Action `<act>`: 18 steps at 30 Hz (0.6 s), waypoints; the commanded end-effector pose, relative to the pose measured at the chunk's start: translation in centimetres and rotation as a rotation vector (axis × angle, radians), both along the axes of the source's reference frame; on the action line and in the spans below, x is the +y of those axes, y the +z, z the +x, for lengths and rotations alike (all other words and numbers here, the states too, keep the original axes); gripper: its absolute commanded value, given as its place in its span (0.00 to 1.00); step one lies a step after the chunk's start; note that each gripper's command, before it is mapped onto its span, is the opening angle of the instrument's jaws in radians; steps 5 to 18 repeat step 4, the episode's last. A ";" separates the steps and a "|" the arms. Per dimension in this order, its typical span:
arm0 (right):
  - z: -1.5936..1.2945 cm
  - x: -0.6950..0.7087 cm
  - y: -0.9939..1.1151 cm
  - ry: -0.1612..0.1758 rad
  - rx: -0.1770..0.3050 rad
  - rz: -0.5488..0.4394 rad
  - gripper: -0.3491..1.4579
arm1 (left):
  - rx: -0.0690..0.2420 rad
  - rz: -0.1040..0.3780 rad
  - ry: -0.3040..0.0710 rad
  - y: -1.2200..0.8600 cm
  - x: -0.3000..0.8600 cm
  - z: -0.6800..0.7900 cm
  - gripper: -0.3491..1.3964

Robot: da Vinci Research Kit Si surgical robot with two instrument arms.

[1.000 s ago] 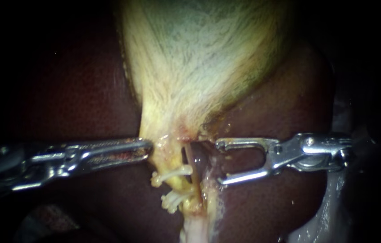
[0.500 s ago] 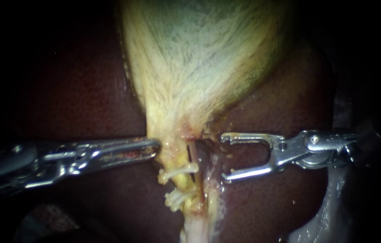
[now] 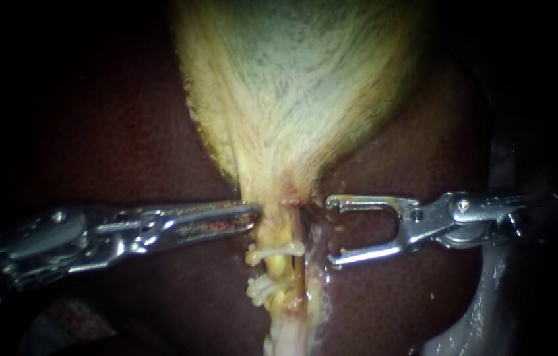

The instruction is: Going back third clip left tube

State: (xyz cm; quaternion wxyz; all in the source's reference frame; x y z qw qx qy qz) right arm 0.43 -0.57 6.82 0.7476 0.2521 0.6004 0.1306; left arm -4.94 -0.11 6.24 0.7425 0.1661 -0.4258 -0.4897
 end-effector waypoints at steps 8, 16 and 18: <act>0.00 0.00 -0.01 0.000 0.000 0.000 0.52 | -0.001 0.000 0.000 -0.01 0.00 0.01 0.00; 0.00 0.00 -0.01 0.000 0.000 0.000 0.52 | -0.001 0.000 0.000 -0.01 0.00 0.01 0.00; 0.00 0.00 -0.01 0.000 0.000 0.000 0.52 | -0.001 0.000 0.000 -0.01 0.00 0.01 0.00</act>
